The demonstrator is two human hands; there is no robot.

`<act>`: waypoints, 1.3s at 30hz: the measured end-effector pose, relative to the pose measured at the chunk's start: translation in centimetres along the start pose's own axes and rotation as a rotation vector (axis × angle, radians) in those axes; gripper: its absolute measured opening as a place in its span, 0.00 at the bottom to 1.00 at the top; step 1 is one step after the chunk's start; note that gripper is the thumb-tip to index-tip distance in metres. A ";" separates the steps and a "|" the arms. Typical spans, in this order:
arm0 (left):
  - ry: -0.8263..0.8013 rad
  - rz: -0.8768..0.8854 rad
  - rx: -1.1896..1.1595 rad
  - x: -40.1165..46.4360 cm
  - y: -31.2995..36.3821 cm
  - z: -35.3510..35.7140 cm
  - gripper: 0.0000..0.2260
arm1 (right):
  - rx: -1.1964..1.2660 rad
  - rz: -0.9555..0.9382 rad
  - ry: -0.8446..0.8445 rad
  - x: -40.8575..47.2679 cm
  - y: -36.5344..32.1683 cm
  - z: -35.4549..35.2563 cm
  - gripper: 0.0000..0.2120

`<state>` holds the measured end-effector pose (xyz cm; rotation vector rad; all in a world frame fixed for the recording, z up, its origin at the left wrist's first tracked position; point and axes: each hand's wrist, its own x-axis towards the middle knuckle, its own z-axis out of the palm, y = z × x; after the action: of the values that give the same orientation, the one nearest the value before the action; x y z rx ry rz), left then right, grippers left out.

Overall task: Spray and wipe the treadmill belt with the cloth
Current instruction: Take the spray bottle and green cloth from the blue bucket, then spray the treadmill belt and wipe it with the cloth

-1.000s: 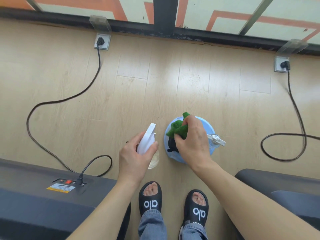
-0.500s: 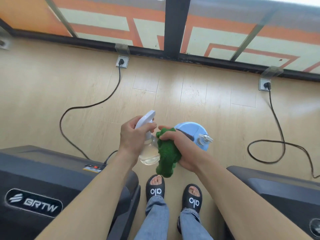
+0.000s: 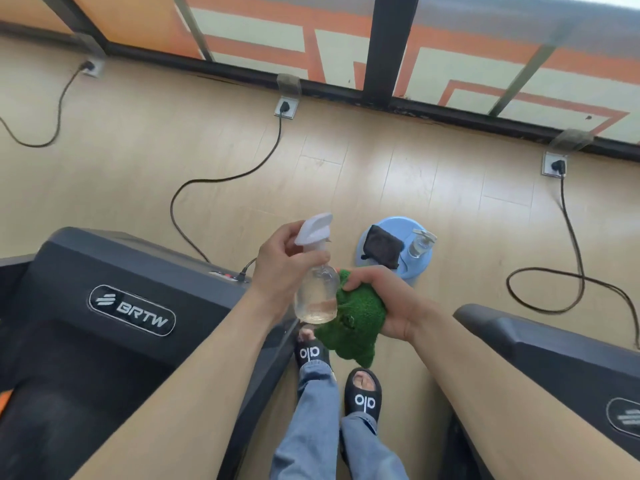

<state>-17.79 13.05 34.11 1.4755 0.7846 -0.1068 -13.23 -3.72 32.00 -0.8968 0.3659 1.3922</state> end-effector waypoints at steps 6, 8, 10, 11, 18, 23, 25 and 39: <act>-0.034 -0.042 0.222 -3.6 -2.1 -0.7 0.19 | 0.004 0.035 -0.082 -2.3 5.1 0.7 0.13; -0.086 -0.159 0.240 -4.6 -3.2 -1.1 0.23 | -0.027 0.038 -0.086 -2.7 7.1 1.0 0.13; -0.184 -0.282 0.260 -5.8 -4.2 -1.6 0.21 | -0.059 0.050 -0.046 -3.0 9.6 0.9 0.12; -0.240 -0.330 0.250 -6.8 -5.0 -1.8 0.18 | -0.051 0.047 -0.030 -3.2 11.3 0.8 0.12; -0.304 -0.470 0.069 -13.4 -11.8 -3.3 0.09 | 0.308 -0.115 0.090 -4.3 20.6 -1.6 0.17; -0.141 -0.449 0.070 -18.7 -18.9 -4.0 0.23 | 0.365 -0.187 0.284 -3.7 26.7 -3.5 0.21; -0.096 -0.445 0.063 -20.7 -21.6 -4.6 0.28 | 0.372 -0.174 0.332 -3.1 29.2 -4.2 0.20; 0.140 -0.353 0.108 -32.3 -36.9 -9.8 0.04 | 0.072 -0.050 0.383 -0.4 45.2 -1.0 0.13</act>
<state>-65.19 4.20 21.04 1.4437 1.1650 -0.3193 -55.65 -7.94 16.94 -1.1064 0.6745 1.1515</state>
